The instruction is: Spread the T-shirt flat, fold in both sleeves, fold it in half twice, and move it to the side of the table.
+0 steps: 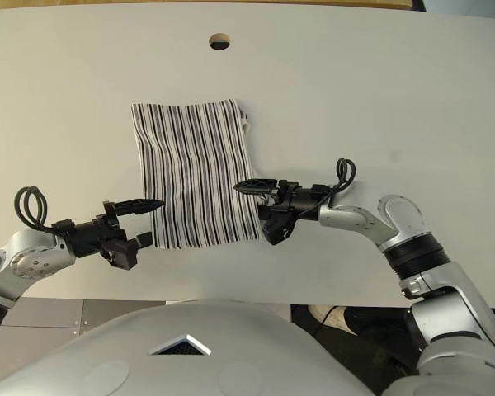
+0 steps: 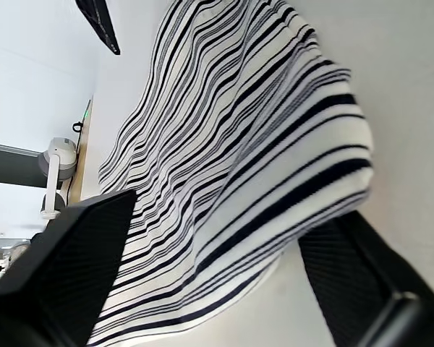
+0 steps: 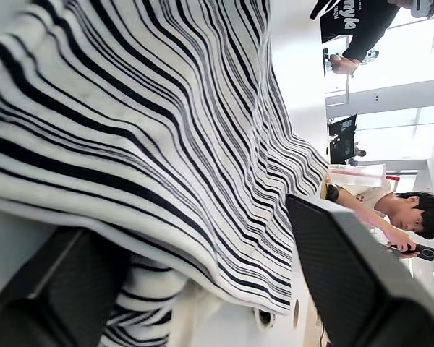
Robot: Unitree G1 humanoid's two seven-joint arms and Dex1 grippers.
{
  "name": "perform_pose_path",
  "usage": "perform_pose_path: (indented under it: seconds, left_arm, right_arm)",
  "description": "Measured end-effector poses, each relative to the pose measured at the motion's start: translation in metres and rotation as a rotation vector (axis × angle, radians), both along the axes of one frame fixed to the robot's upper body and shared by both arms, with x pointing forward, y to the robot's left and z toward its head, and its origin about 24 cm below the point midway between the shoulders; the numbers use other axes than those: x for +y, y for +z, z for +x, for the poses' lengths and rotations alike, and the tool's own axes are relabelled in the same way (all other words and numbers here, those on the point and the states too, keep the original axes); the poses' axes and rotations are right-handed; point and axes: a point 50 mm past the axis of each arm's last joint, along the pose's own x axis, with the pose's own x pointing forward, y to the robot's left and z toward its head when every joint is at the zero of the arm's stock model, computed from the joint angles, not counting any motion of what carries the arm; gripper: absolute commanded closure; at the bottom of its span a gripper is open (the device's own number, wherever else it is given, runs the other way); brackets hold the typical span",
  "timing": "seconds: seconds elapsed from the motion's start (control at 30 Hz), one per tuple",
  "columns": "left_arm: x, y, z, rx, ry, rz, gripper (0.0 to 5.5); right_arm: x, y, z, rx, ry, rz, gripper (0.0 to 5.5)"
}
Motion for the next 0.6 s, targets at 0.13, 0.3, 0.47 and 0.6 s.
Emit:
perform_pose_path:
  seconds: [0.13, 0.3, 0.47, 0.6]
  left_arm:
    - [-0.001, -0.004, 0.001, 0.012, -0.021, -0.003, 2.75]
    - [-0.001, -0.008, 0.001, 0.029, -0.038, -0.002, 3.55]
    - [-0.001, -0.011, 0.000, 0.043, -0.048, 0.003, 4.52]
    - [-0.002, -0.010, 0.003, 0.032, -0.071, 0.011, 4.97]
  right_arm:
    - [-0.005, -0.004, 0.002, 0.014, -0.033, -0.004, 3.07]
    - [-0.010, -0.008, 0.005, 0.023, -0.075, -0.013, 3.94]
    - [-0.011, -0.012, 0.004, 0.045, -0.089, -0.019, 5.04]
    - [-0.011, -0.012, 0.003, 0.059, -0.090, -0.020, 5.40]
